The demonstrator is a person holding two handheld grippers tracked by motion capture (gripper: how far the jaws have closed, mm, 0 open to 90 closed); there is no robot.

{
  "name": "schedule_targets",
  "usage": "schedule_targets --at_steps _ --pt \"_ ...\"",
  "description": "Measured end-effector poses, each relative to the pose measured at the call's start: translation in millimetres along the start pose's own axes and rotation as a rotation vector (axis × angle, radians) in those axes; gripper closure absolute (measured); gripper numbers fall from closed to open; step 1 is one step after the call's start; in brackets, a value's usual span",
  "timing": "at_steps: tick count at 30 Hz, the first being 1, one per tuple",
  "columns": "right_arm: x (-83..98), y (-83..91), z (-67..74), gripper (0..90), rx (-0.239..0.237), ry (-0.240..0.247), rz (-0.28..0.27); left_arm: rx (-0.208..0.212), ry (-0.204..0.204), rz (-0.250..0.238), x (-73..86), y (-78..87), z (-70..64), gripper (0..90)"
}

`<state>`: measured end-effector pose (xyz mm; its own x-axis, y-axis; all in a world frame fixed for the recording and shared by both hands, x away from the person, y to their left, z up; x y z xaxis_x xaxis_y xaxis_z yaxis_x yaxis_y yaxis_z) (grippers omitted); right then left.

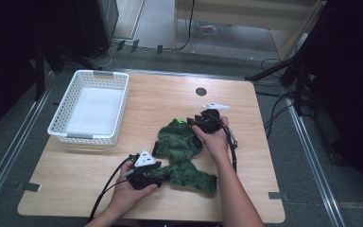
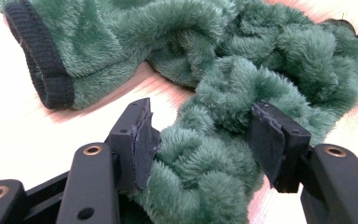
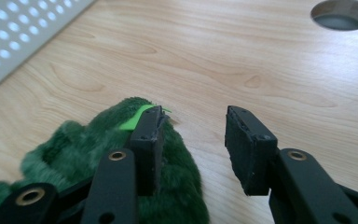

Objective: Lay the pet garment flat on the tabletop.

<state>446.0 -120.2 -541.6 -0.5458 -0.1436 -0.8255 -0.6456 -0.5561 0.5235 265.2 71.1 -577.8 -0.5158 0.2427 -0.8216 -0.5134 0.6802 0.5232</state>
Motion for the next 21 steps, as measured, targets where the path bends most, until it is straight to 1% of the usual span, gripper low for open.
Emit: schedule_targets --at_steps 2,3,4,6,7,9,11,12,13,14,15,17,19,21 --pt "3.1 -9.9 2.9 55.4 0.005 -0.015 0.025 0.001 0.001 -0.001 0.1 0.2 0.0 42.3" --pt "5.9 -13.9 3.8 55.2 0.014 -0.016 0.054 0.002 0.002 -0.001 0.2 0.3 0.0 42.3" --pt "8.9 -17.1 4.9 55.0 0.026 -0.006 0.080 0.001 0.004 0.001 0.4 0.6 0.0 42.3" --pt "14.3 -18.8 9.7 54.6 0.016 0.031 0.110 0.008 0.008 -0.001 0.4 1.0 0.7 42.3" --pt "17.8 -18.4 12.0 55.0 0.021 0.057 0.127 0.012 0.011 0.000 0.5 1.3 1.1 42.3" --pt "23.4 -15.9 15.4 56.4 0.034 0.114 0.131 0.014 0.014 0.002 0.5 1.6 1.4 42.3" --pt "25.4 -13.2 16.9 61.8 0.063 0.145 0.136 0.013 0.014 0.002 0.5 1.5 1.4 42.4" --pt "26.3 -12.2 17.9 69.3 0.080 0.169 0.138 0.008 0.014 0.002 0.4 1.5 1.4 42.4" --pt "27.4 -11.6 20.9 78.2 0.074 0.187 0.137 0.005 0.014 0.001 0.3 1.3 1.3 42.4" --pt "28.0 -12.4 23.9 83.7 0.059 0.213 0.134 0.002 0.012 -0.001 0.3 1.0 1.2 42.4" --pt "27.6 -13.2 25.8 86.2 0.065 0.244 0.136 0.000 0.011 -0.001 0.3 1.0 1.2 42.4" --pt "23.9 -17.6 26.4 87.9 0.099 0.275 0.134 -0.006 0.011 -0.002 0.2 1.0 1.2 42.5" --pt "17.0 -24.6 21.3 88.7 0.120 0.250 0.113 -0.016 0.012 -0.005 0.2 0.9 1.5 43.5" --pt "8.1 -31.0 12.1 88.9 0.146 0.204 0.086 -0.022 0.015 -0.006 0.2 1.0 1.6 44.3"
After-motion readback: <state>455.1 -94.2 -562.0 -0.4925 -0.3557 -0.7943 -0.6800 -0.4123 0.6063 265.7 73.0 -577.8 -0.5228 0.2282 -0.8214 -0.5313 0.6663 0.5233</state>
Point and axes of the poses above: each handheld gripper's, and its own axes: y roughly backward along the jaws, x roughly out of its underside, z roughly to its left, the point moved 4 cm from there along -y, roughly forward along the jaws, and after that the axes turned 6 degrees about -z, right-handed, at the moved point
